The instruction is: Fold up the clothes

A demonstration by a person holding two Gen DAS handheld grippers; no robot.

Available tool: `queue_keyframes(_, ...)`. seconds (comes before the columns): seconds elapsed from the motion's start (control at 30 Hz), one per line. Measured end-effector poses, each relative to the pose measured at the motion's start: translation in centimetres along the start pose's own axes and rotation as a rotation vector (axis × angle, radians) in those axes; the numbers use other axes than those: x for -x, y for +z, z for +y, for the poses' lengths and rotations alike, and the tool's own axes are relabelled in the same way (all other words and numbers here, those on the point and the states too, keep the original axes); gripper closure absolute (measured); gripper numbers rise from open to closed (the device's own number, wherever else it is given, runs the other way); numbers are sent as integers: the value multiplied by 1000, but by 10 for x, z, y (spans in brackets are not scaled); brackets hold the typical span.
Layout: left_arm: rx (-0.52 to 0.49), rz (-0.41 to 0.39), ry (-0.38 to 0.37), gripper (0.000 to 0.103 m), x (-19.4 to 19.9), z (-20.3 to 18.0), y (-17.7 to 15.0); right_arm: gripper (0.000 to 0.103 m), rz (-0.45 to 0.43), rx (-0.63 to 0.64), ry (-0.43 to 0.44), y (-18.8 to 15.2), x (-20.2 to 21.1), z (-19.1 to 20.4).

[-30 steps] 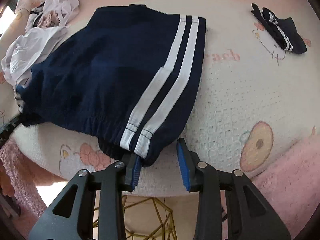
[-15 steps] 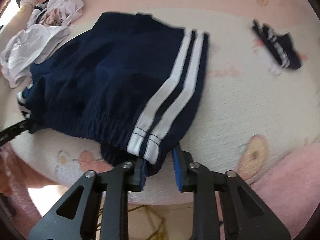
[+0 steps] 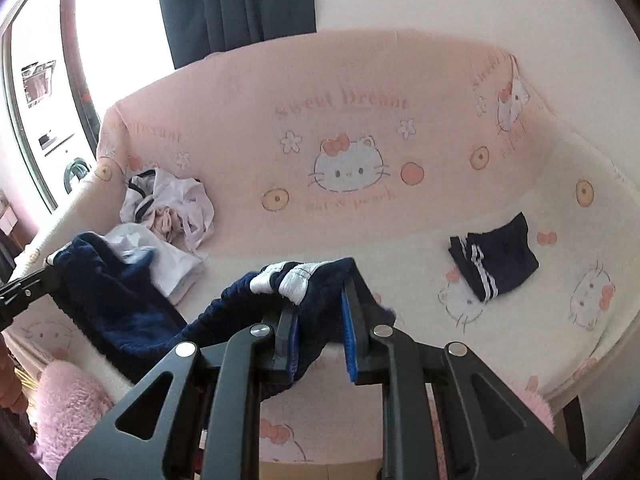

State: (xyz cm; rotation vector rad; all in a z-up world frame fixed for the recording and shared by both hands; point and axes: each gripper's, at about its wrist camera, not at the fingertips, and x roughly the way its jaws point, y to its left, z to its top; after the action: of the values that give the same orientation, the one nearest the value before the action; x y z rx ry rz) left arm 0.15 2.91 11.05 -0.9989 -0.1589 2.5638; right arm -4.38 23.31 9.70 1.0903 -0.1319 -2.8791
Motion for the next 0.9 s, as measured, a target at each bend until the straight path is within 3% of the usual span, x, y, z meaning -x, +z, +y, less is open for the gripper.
queue_keyframes(0.07,27,92,24,91,-34,16,-4,86,66,7,-29,-7,-29,-5)
queue_keyframes(0.13,28,129,46,92,-58,22,9,87,136,-20,-31,-3,-57,-11)
queue_keyframes(0.2,-17,23,29,92,-38,11,38,87,115,-36,-28,13,-55,-11)
queue_keyframes(0.3,-92,-156,20,92,1,-9,86,87,-67,-9,-53,57,-12,-1)
queue_keyframes(0.37,-119,-245,29,92,28,-19,112,87,-201,-21,-64,84,27,3)
queue_keyframes(0.43,-131,-293,41,92,41,-21,117,87,-311,-40,-64,95,62,7)
queue_keyframes(0.5,-137,-280,69,92,40,-19,106,86,-389,-32,-86,91,82,12)
queue_keyframes(0.57,-112,-172,91,92,16,-8,77,84,-387,33,-141,75,77,22)
queue_keyframes(0.67,-7,57,89,92,-47,20,14,85,-228,153,-194,19,18,34)
queue_keyframes(0.73,51,202,96,92,-93,37,-29,86,-34,114,-170,-24,-34,29)
queue_keyframes(0.8,45,350,164,92,-140,47,-77,86,168,38,-124,-68,-86,20)
queue_keyframes(0.83,57,403,171,92,-155,52,-98,86,269,0,-101,-90,-112,16)
queue_keyframes(0.9,90,435,165,92,-165,56,-118,86,435,-52,-70,-120,-148,10)
